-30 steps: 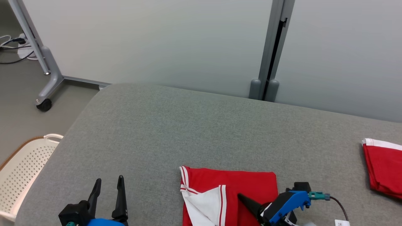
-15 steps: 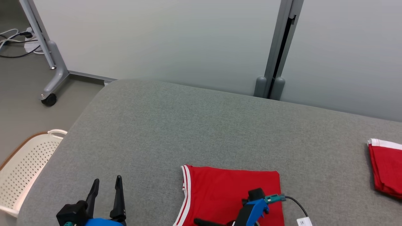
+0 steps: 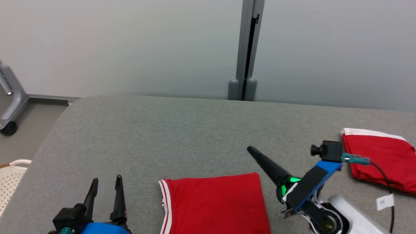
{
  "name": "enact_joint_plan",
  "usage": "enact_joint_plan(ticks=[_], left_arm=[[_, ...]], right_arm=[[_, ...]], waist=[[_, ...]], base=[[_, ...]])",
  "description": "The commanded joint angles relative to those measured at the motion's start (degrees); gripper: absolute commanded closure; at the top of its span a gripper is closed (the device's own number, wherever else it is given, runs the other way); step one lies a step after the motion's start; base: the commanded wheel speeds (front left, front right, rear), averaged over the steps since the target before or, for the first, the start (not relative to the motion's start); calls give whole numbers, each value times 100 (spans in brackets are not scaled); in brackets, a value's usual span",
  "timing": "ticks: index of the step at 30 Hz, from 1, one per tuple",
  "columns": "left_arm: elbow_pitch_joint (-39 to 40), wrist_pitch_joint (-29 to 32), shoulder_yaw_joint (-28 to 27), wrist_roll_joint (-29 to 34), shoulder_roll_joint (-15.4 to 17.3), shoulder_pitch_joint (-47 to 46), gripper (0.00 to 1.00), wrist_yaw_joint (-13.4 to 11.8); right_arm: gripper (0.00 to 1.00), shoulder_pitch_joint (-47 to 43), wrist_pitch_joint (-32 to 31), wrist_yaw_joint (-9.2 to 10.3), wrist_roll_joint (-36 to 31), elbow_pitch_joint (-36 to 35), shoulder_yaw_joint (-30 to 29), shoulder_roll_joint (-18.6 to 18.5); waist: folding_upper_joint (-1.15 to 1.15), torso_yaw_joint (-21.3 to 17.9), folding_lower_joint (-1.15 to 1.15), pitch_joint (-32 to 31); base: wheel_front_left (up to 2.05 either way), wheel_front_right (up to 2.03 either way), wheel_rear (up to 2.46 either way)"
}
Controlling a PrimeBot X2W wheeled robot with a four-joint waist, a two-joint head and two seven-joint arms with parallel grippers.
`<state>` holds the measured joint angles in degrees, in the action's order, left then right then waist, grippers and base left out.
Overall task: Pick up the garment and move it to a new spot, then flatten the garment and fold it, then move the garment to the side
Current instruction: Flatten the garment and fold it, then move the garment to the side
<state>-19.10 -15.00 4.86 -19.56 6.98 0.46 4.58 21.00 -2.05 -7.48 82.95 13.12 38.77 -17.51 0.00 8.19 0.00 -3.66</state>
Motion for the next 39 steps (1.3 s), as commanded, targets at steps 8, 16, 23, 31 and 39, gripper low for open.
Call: enact_joint_plan(ticks=[8, 16, 23, 31, 39], left_arm=[[189, -24, -61, 184, -3, -12, 0, 60], [256, -24, -160, 251, -51, 71, 0, 124], [290, -24, -149, 445, -65, 86, 0, 160], [325, -24, -191, 590, -130, 197, 0, 203], [266, -25, -186, 692, -186, 175, 0, 246]], right_arm=[[0, 62, 1321, -3, -1525, -25, -169, -847], [0, -298, 1723, -2, -3206, 631, -959, -630], [0, -1085, 1727, -3, -5083, 612, -2392, -20], [0, -1785, 1728, -2, -6261, 517, -3163, 738], [0, -1750, 1728, -2, -6598, 517, -3214, 824]], waist=[[0, -547, 0, -105], [0, -981, 0, -107], [0, -1088, 0, -77], [0, -998, 0, -72], [0, -860, 0, -116]], base=[[0, 0, 0], [0, 0, 0], [0, 0, 0], [0, 0, 0], [0, 0, 0]])
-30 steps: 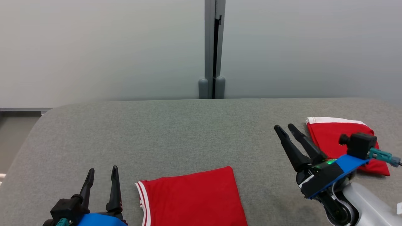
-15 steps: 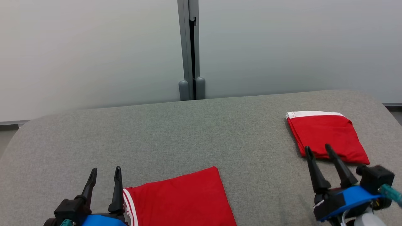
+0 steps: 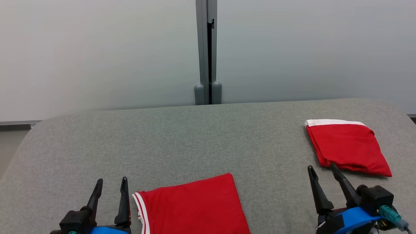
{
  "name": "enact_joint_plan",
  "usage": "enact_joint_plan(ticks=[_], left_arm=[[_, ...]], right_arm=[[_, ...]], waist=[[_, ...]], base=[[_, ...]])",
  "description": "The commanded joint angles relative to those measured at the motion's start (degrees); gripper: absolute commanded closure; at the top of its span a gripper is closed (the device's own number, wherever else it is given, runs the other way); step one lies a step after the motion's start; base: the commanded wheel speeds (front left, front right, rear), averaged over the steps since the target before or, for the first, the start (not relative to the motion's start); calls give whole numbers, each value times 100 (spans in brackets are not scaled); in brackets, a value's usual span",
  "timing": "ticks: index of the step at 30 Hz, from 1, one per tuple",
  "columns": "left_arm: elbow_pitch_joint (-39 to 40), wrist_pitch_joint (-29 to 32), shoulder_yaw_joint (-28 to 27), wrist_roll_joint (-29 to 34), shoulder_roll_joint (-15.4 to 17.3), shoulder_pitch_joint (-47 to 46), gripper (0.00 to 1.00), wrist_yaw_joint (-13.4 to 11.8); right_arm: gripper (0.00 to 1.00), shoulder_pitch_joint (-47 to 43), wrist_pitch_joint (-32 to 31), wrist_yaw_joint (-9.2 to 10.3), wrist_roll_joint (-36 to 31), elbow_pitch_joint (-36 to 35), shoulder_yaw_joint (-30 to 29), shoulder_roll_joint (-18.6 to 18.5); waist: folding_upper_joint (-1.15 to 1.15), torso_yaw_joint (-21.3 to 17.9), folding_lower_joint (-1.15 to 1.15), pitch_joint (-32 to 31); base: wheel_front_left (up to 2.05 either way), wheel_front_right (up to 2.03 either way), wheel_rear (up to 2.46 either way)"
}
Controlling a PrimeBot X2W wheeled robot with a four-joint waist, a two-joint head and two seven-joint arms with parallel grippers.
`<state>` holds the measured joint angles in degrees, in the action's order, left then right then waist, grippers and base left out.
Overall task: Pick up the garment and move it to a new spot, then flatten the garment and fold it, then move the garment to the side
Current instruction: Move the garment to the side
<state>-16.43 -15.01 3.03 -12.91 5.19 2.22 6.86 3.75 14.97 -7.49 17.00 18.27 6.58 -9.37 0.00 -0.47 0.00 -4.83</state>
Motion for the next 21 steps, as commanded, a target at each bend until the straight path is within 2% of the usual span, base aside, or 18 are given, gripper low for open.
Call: enact_joint_plan(ticks=[1, 5, 9, 14, 21], left_arm=[[1, -23, -9, 37, -12, -8, 0, 22], [28, -23, -24, 78, -15, -30, 0, 29], [58, -23, -8, 240, 27, -74, 0, 33], [126, -23, -40, 368, 14, -103, 0, 9], [96, -23, 0, 377, -13, -143, 0, 38]], right_arm=[[0, -20, 27, -1, -2, 23, 34, 13], [0, 164, 26, -1, 97, 216, 316, 41], [0, 520, -106, 0, 218, 795, 787, 64], [0, 1088, -935, -1, 424, 1779, 1171, 262], [0, 1567, -2200, -1, 884, 2939, 1399, 484]], waist=[[0, 21, 0, -1], [0, 111, 0, 5], [0, 271, 0, 18], [0, 558, 0, 32], [0, 1030, 0, 71]], base=[[0, 0, 0], [0, 0, 0], [0, 0, 0], [0, 0, 0], [0, 0, 0]])
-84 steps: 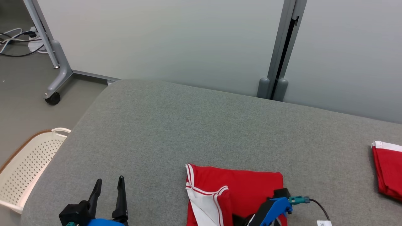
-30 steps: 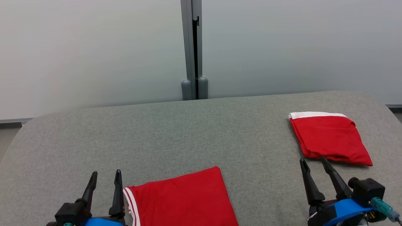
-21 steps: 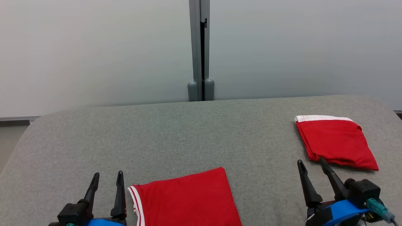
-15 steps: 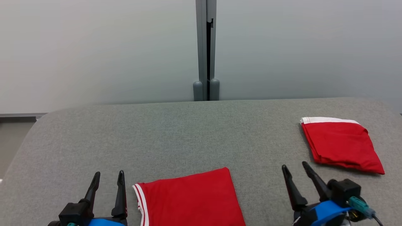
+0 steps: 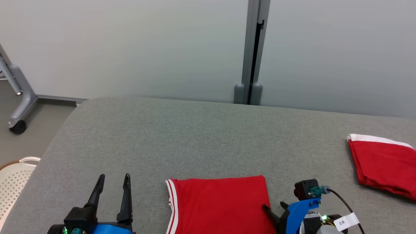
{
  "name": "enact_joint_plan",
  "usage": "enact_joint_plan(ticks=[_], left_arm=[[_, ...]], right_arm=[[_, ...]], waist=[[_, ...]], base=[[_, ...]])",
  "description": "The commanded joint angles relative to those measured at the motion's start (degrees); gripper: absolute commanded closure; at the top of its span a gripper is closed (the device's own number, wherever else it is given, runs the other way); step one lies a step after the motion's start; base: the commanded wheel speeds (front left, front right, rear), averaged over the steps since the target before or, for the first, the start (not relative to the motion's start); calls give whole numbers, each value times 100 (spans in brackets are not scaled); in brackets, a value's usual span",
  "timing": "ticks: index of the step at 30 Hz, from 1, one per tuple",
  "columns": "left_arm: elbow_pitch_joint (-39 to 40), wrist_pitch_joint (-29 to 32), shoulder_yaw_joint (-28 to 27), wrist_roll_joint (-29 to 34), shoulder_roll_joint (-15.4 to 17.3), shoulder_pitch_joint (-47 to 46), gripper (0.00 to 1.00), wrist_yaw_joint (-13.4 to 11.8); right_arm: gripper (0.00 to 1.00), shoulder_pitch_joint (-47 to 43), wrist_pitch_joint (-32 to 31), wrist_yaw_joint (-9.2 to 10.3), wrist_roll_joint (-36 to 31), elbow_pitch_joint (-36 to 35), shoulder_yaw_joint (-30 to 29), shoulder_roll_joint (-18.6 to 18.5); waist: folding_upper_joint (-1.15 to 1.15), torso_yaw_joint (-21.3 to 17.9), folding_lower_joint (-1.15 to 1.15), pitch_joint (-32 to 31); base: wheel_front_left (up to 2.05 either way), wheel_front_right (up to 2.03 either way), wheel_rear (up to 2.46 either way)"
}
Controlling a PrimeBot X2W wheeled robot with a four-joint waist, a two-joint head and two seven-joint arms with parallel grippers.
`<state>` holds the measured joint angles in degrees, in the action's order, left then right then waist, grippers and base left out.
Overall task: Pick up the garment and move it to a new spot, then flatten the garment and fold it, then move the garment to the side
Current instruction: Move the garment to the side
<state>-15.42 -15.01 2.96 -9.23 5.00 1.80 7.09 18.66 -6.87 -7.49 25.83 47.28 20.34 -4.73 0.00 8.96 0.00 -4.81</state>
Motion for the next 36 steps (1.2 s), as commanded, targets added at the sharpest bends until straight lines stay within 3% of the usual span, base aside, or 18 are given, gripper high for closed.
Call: enact_joint_plan(ticks=[1, 9, 10, 11, 12, 13, 18, 24, 36], left_arm=[[-13, -24, 8, 1, 6, -110, 0, 18], [-69, -23, 14, -25, 21, -87, 0, 40], [-74, -23, 9, -26, 27, -83, 0, 42], [-78, -23, 3, -29, 34, -81, 0, 44], [-80, -23, -6, -32, 40, -79, 0, 45], [-79, -23, -18, -36, 46, -74, 0, 46], [-55, -23, -53, -29, 38, -45, 0, 44], [6, -23, -31, -56, -7, -86, 0, 49], [36, -22, 128, -100, -83, -229, 0, 43]], right_arm=[[0, 127, -109, -1, 51, 133, 55, 38], [0, 331, -590, -1, 350, 880, 193, 129], [4, 357, -619, -1, 379, 919, 237, 143], [59, 382, -598, -1, 418, 938, 264, 154], [93, 399, -534, -2, 460, 933, 282, 163], [100, 436, -476, -1, 493, 929, 300, 167], [100, 656, -179, -1, 598, 841, 372, 118], [100, 1123, 114, 0, 705, 645, 653, -121], [100, 1872, 114, -1, 918, 296, 1090, -519]], waist=[[0, 149, 0, 83], [0, 451, 0, 137], [0, 462, 0, 140], [0, 469, 0, 143], [0, 469, 0, 144], [0, 458, 0, 142], [0, 335, 0, 130], [0, -208, 0, 148], [0, -1465, 0, 365]], base=[[0, 0, 0], [0, 0, 0], [0, 0, 0], [0, 0, 0], [0, 0, 0], [0, 0, 0], [0, 0, 0], [0, 0, 0], [0, 0, 0]])
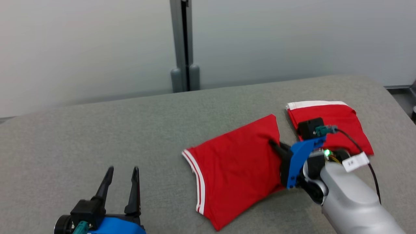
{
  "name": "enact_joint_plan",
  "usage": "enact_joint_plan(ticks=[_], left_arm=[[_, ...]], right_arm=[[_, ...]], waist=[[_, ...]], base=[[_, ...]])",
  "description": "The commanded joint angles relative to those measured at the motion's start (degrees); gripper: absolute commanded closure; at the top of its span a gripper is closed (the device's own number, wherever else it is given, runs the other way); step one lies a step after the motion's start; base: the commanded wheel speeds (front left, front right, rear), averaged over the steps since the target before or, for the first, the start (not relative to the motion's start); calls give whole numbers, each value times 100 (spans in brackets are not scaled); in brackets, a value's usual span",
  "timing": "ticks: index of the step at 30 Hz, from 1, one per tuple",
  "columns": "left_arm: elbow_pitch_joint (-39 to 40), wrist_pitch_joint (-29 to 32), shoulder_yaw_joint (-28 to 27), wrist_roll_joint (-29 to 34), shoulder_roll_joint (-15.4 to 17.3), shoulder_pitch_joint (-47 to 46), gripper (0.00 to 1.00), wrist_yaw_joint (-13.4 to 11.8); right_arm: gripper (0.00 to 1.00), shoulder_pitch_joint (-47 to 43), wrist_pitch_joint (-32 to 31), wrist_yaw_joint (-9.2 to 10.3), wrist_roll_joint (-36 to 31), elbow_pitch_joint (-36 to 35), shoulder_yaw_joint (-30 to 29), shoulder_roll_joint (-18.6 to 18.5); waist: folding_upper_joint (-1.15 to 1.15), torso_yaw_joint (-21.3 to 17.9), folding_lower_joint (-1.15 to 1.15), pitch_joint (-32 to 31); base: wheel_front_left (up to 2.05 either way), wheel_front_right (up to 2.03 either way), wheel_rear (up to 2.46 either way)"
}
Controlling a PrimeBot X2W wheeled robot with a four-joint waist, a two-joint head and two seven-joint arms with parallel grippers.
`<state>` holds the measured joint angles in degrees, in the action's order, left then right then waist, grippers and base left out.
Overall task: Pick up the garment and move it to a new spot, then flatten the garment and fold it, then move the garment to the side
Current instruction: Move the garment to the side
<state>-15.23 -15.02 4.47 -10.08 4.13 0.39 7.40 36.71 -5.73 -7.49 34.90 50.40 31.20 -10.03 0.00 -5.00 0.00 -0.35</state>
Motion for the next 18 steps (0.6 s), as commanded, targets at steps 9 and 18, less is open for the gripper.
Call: enact_joint_plan(ticks=[9, 18], left_arm=[[18, -18, 188, 90, 122, -465, 0, 13], [1, -18, 301, 159, 329, -1000, 0, 12]], right_arm=[[100, 1093, 187, -1, 215, 7, -19, -522], [100, 2055, 300, -1, -117, 631, -175, -1108]], waist=[[0, -651, 0, 602], [0, -798, 0, 1425]], base=[[0, 0, 0], [0, 0, 0]])
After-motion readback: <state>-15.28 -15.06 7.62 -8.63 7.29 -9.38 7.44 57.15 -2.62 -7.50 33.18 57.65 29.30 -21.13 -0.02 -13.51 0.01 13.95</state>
